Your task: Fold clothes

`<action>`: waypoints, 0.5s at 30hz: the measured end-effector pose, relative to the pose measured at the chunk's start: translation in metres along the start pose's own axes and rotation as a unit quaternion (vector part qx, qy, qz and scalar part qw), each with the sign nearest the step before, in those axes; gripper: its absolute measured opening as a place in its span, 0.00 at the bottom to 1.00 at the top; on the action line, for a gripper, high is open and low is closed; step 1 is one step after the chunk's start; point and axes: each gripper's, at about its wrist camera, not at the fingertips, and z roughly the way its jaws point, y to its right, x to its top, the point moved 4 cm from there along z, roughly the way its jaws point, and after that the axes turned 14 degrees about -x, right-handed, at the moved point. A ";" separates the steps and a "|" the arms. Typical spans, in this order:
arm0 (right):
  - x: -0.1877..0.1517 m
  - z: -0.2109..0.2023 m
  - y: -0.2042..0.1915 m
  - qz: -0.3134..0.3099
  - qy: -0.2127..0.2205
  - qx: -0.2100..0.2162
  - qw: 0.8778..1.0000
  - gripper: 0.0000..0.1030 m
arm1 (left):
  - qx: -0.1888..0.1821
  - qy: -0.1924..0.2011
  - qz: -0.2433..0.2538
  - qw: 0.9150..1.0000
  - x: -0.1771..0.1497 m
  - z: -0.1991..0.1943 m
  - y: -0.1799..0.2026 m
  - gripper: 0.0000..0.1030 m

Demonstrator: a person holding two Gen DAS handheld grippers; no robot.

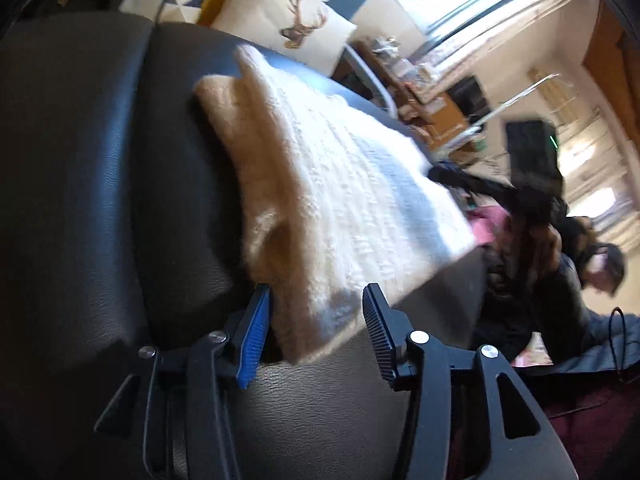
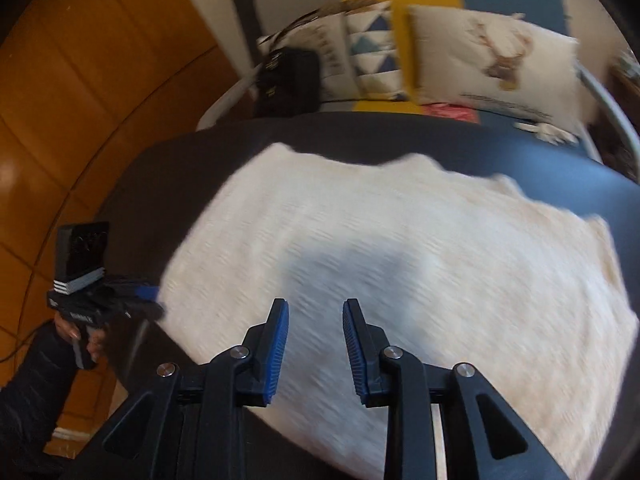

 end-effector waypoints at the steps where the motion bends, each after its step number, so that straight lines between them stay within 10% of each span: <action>1: 0.016 0.009 -0.013 -0.009 -0.004 0.000 1.000 0.27 | -0.013 0.004 0.003 1.000 0.000 -0.001 0.003 0.48; 8: 0.112 0.087 -0.085 -0.046 -0.064 -0.054 0.995 0.29 | -0.049 0.037 0.033 0.998 0.006 -0.015 0.023 0.48; 15: 0.133 0.157 -0.098 -0.022 -0.181 -0.136 0.974 0.31 | -0.056 0.006 0.062 0.997 0.000 -0.007 0.029 0.48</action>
